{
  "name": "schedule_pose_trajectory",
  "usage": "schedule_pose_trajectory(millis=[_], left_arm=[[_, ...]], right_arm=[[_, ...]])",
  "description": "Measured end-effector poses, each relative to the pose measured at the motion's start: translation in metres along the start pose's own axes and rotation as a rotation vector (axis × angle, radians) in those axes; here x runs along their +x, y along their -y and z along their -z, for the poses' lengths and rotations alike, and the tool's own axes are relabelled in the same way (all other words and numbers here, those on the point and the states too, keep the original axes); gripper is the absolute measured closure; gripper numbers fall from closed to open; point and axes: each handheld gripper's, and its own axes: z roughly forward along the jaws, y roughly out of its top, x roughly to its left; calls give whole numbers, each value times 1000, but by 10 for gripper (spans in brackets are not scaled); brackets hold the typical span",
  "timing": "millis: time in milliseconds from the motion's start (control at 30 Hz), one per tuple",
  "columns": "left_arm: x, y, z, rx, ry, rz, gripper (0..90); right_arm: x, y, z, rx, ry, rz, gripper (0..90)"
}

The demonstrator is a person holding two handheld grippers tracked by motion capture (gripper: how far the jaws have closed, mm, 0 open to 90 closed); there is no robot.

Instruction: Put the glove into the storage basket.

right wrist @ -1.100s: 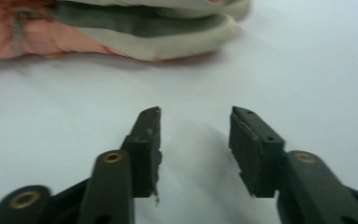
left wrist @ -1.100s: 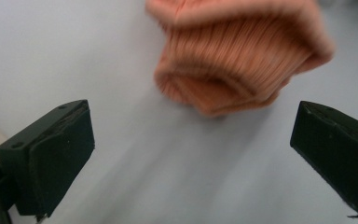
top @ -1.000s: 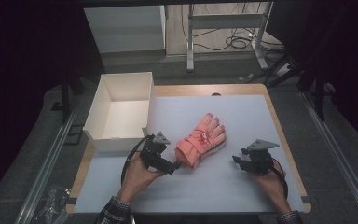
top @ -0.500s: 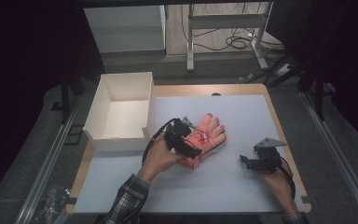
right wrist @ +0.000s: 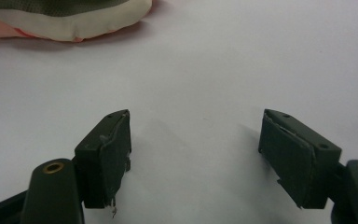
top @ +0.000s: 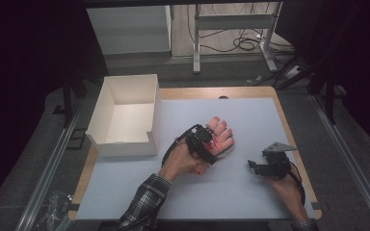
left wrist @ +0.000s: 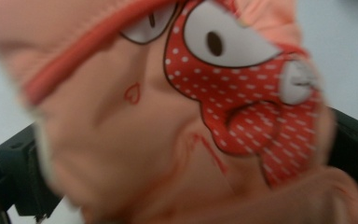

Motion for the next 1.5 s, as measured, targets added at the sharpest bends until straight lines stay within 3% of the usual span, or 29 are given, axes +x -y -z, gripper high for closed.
schedule_pose_trajectory(millis=[167,267,400,533,633,767,833,967,1500], left_arm=[[0,3,-10,25,-10,14,0],[-2,4,-18,71,-22,11,5],[-2,4,-18,81,-4,22,50],[-5,5,-12,72,3,23,199],[-2,8,-7,51,40,20,337],[3,7,-4,49,81,-5,406],[3,6,-2,50,88,-19,419],[5,5,3,45,92,-8,429],[24,-14,46,-18,31,59,424]], right_arm=[[0,0,0,0,0,0,255],[0,0,0,0,0,1,255],[0,0,0,1,0,2,254],[0,0,0,1,0,2,254],[0,0,0,0,1,3,254],[0,0,0,0,1,2,254],[0,0,0,0,1,1,254],[1,0,0,0,3,2,254],[1,1,0,-4,4,3,253]])
